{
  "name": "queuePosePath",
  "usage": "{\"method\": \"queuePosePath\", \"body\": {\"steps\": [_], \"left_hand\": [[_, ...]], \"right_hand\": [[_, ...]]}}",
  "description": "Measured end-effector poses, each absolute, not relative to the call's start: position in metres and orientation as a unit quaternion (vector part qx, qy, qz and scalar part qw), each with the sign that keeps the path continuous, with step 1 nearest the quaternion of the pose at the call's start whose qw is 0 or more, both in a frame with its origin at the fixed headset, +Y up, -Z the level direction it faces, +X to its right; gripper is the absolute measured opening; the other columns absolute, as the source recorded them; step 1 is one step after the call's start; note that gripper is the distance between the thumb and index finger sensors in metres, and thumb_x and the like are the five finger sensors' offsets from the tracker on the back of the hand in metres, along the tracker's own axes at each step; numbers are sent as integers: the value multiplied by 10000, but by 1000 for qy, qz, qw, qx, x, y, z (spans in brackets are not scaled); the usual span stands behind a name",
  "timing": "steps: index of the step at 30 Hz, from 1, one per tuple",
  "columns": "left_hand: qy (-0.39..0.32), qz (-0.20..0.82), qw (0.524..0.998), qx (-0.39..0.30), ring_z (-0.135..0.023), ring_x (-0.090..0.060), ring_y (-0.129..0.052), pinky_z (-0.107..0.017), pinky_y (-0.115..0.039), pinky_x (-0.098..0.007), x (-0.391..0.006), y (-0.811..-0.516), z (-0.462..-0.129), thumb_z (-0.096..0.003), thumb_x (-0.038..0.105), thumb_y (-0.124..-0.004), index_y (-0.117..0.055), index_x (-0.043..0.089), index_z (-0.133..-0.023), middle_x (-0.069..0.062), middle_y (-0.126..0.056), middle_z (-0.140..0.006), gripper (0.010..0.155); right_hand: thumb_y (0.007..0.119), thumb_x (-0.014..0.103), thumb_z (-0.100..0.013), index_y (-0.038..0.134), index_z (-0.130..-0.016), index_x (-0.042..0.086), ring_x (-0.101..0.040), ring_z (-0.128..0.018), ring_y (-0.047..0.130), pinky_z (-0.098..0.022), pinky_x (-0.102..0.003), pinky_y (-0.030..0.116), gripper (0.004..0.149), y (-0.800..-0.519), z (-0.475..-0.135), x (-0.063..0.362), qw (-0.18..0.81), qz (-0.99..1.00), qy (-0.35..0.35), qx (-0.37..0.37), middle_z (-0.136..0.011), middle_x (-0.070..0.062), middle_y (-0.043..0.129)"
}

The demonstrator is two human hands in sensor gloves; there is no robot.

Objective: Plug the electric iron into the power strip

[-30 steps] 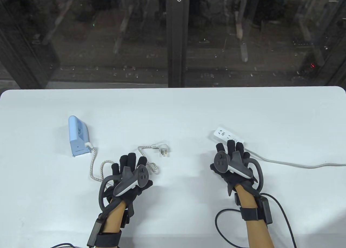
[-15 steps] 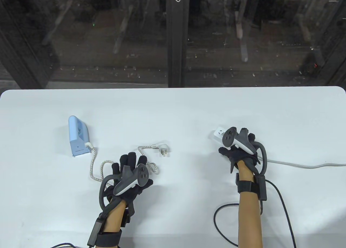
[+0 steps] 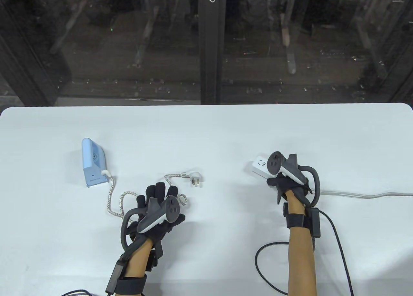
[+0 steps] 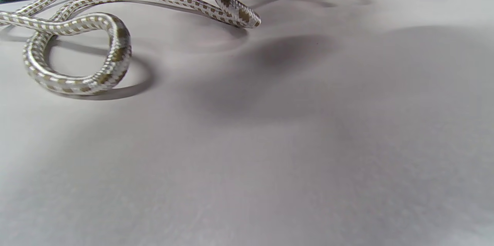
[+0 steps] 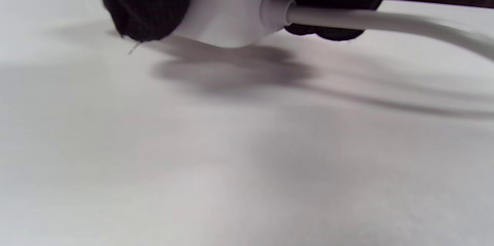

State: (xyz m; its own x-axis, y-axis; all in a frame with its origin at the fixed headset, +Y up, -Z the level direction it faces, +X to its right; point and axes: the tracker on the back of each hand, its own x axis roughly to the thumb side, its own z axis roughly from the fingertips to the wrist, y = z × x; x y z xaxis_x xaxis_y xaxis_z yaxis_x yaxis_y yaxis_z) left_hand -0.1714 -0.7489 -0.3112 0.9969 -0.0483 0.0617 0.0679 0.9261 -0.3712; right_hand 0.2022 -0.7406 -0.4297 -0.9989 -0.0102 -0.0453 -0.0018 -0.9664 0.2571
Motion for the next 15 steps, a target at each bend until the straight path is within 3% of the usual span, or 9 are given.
{"method": "queuePosePath", "body": {"steps": [8, 15], "left_hand": [[-19, -26, 981, -191, -1087, -347, 49, -826, -152, -589, -176, -750, -309, -437, 655, -406, 51, 379, -1062, -44, 140, -1135, 822], [-17, -17, 981, -192, -1090, -347, 45, -827, -154, -590, -178, -750, -310, -438, 653, -404, 43, 379, -1067, -41, 133, -1139, 819]], "right_hand": [[788, 463, -463, 393, -1120, 204, -396, -861, 723, -621, -508, 737, 809, -704, -379, 136, -28, -985, -98, -142, -1072, -162, 562], [779, 443, -475, 367, -1126, 189, -400, -874, 712, -631, -502, 734, 812, -728, -344, 95, -51, -954, -147, -256, -1086, -169, 540]]}}
